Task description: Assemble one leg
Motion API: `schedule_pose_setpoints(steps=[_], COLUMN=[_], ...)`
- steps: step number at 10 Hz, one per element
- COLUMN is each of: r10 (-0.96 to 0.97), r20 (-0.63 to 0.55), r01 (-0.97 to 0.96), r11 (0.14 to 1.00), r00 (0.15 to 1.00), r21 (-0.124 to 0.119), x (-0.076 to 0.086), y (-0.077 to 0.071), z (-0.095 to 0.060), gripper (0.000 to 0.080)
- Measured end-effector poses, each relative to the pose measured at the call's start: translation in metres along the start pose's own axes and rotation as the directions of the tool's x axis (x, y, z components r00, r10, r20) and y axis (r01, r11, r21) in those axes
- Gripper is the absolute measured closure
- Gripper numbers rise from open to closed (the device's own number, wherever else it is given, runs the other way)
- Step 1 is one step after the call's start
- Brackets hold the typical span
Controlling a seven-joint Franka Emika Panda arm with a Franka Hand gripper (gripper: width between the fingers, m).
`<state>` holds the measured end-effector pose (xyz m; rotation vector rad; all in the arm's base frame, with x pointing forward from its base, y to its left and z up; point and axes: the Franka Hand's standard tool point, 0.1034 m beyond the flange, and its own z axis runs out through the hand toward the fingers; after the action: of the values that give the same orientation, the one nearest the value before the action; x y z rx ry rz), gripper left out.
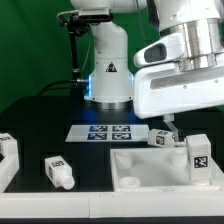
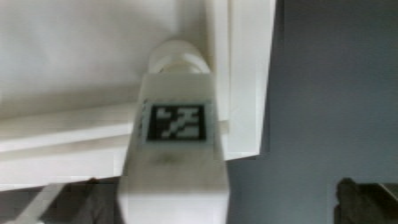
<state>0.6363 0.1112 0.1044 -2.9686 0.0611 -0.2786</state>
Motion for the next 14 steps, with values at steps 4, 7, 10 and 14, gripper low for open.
schedule_pose_setpoints(steps=[4,7,10,14], r10=[0.033,0.064,0.125,0.348], r20=[0.214,0.258,0.267,0.257], r01=[-0.038,-0.066,-0.125,-0.339], r11=[0.999,0.998,0.992,0.937], r00=[0.976,0.964,0.955,0.902], r21=[0.019,0.001,-0.017,-0.078], x=[-0.002,0.0,0.005,0.004], y=[0.01,0.022,0.025,0.025], z=[0.007,0.021,0.023,0.023], gripper=[0.015,0.015,0.0277,0.0515])
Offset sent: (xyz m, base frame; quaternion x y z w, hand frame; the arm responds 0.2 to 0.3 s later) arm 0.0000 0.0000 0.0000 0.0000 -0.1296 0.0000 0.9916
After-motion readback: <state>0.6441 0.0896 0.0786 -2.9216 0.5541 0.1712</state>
